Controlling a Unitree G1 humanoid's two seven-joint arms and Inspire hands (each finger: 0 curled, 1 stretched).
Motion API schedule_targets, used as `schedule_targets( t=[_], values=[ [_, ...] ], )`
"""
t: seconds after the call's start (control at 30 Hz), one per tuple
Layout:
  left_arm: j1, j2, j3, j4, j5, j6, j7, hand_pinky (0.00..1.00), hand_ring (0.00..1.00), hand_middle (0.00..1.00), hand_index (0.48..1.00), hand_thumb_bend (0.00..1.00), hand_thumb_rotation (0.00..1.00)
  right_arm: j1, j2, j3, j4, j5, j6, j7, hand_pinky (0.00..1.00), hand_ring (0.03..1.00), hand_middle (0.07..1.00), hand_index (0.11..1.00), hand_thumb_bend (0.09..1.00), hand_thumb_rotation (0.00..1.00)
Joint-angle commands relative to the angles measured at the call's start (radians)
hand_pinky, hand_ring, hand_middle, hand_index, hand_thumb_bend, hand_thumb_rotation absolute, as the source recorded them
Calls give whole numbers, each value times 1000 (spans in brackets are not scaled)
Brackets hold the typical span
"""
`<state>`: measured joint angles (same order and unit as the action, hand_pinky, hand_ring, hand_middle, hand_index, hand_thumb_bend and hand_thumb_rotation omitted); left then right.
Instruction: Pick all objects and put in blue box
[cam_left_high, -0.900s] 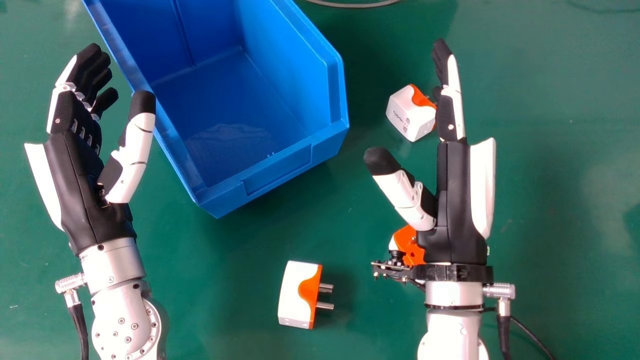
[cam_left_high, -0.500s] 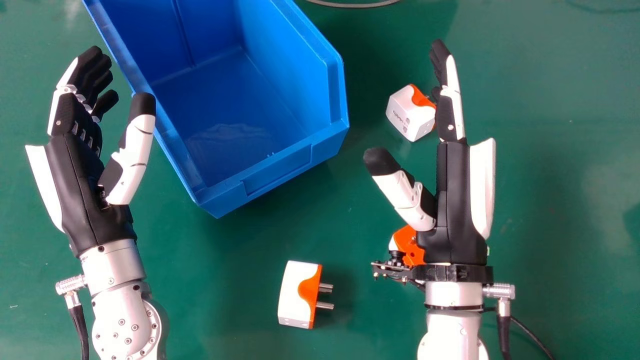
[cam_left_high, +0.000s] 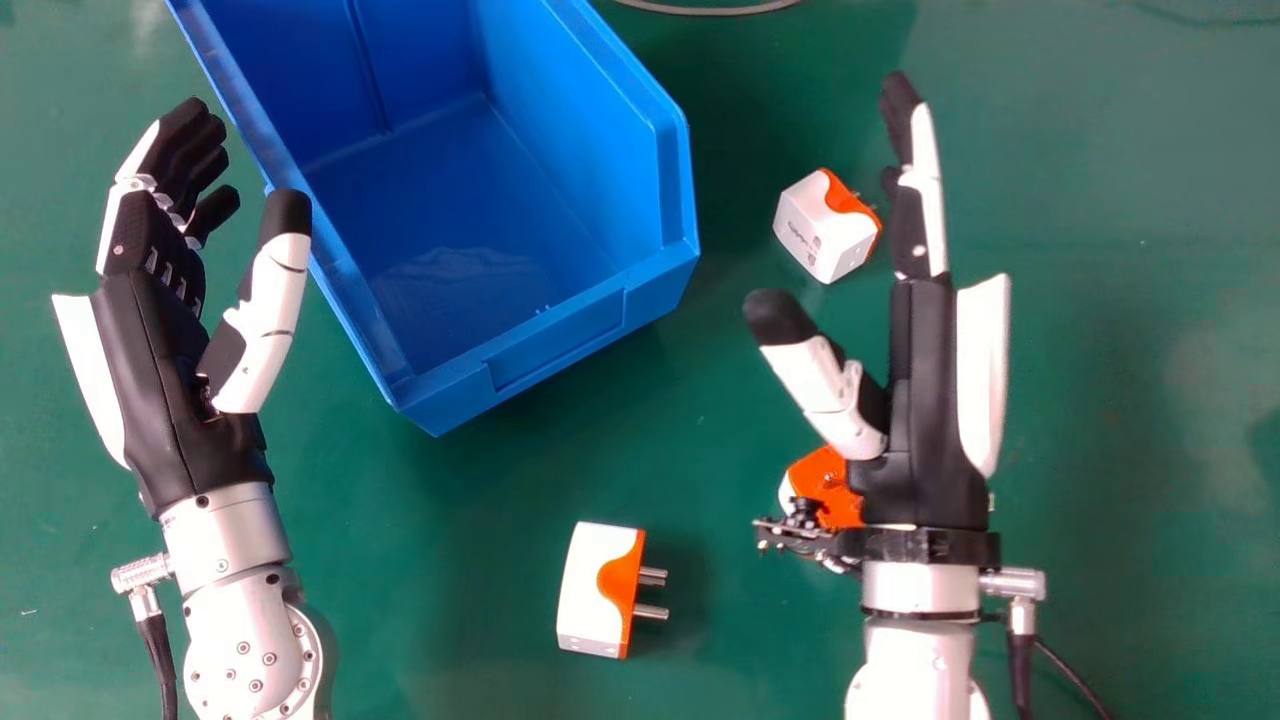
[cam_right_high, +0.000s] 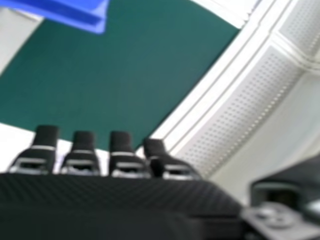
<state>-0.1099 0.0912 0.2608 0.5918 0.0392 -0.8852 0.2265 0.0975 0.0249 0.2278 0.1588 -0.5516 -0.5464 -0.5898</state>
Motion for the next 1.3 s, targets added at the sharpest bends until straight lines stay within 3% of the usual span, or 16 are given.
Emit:
schedule_targets(
  t=[0.0, 0.2, 0.27, 0.43, 0.6, 0.67, 0.7, 0.83, 0.97, 1.27],
  values=[
    [7, 1, -1, -21, 7, -21, 4, 796, 822, 816, 783, 678, 467, 25, -34, -23, -82, 3, 28, 43, 909, 953, 954, 951, 668, 988],
    [11, 4, -2, -19, 6, -24, 1, 801, 825, 817, 784, 675, 468, 110, -122, -55, -295, -4, 194, 245, 899, 951, 955, 951, 682, 977],
    [12, 3, -2, -19, -1, -25, -5, 802, 827, 819, 785, 672, 467, 142, -143, -58, -376, -22, 281, 324, 883, 949, 956, 951, 698, 982],
    [13, 6, 0, -14, 7, -29, 0, 802, 827, 820, 785, 670, 464, 199, -250, -43, -591, -205, 525, 609, 853, 944, 959, 953, 734, 991],
    [13, 5, -2, -17, 2, -22, -4, 803, 826, 820, 785, 670, 467, 205, -358, -10, -750, -357, 701, 977, 869, 955, 968, 956, 779, 955],
    [12, 5, -2, -17, 0, -20, -5, 801, 825, 820, 785, 671, 466, 192, -372, 4, -773, -399, 741, 1063, 902, 967, 972, 956, 807, 892],
    [12, 5, -2, -17, 1, -19, -5, 801, 825, 820, 785, 671, 466, 187, -371, 8, -779, -408, 756, 1089, 902, 967, 972, 956, 807, 892],
    [7, 6, -2, -14, -2, -17, -6, 803, 826, 819, 784, 674, 463, 168, -371, 21, -788, -427, 796, 1160, 916, 957, 967, 961, 851, 725],
    [3, 6, -2, -16, 7, -13, 1, 807, 826, 819, 783, 677, 464, 144, -369, 39, -786, -478, 835, 1222, 880, 938, 956, 961, 887, 609],
    [-7, 1, -6, -16, -4, -16, -6, 806, 827, 818, 782, 682, 468, 106, -333, 77, -767, -603, 901, 1279, 784, 902, 941, 948, 926, 487]
  ],
)
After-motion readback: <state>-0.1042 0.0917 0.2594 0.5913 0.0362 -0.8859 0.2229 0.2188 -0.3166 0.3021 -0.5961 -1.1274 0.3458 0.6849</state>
